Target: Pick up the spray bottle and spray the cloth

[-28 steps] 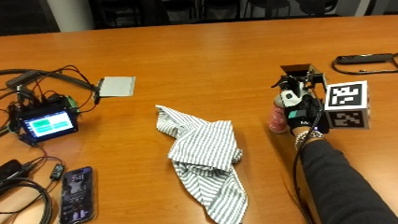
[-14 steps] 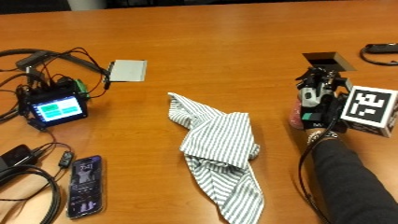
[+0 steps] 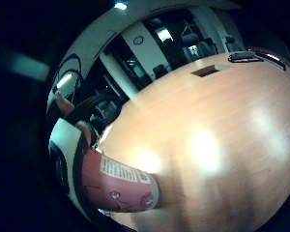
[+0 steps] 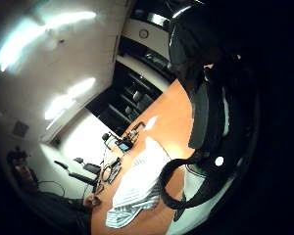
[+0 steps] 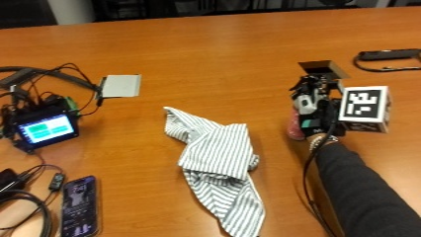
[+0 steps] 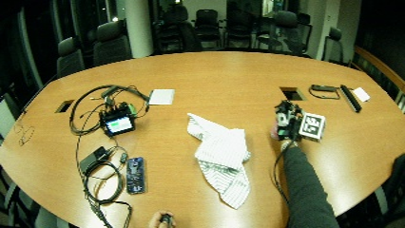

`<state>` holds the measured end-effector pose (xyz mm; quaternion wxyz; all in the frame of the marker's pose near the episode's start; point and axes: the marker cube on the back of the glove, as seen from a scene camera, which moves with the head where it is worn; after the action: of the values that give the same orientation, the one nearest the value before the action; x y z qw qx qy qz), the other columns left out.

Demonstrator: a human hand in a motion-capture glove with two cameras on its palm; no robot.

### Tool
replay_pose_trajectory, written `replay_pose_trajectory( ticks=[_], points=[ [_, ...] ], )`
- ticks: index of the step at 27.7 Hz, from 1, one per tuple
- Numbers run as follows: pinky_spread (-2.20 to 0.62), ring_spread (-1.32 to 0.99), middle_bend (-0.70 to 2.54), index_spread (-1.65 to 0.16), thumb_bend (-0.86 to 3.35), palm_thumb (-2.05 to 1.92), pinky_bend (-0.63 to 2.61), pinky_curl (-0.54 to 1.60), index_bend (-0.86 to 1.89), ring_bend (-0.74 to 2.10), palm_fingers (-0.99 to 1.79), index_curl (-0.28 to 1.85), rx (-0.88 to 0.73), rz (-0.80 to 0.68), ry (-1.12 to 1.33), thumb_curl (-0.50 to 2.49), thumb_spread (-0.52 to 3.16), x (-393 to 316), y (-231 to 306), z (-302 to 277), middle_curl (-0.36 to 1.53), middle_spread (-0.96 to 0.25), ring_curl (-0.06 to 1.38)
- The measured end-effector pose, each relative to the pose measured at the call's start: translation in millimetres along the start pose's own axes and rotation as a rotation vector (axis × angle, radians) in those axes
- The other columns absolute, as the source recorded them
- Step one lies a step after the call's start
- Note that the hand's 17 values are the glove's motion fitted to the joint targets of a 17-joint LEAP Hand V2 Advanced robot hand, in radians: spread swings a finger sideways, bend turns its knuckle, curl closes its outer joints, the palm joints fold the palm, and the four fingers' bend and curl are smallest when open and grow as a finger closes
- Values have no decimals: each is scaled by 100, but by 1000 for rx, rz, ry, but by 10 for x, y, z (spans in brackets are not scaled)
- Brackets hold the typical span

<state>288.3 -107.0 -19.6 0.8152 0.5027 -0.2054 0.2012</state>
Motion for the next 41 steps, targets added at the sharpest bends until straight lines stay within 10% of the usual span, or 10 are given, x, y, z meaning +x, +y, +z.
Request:
replay_pose_trajectory(
  ticks=[27, 41],
  points=[
    [-30, -19, 52, -28, 5, 71, 46, 38, 21, 63, 137, 53, -1114, -290, 489, 41, 158, -1433, -55, 637, 51, -20, 46],
    [-29, -19, 52, -29, 4, 71, 47, 38, 20, 64, 136, 55, -1360, -305, 1028, 44, 155, -897, 419, 849, 51, -20, 46]
  ],
)
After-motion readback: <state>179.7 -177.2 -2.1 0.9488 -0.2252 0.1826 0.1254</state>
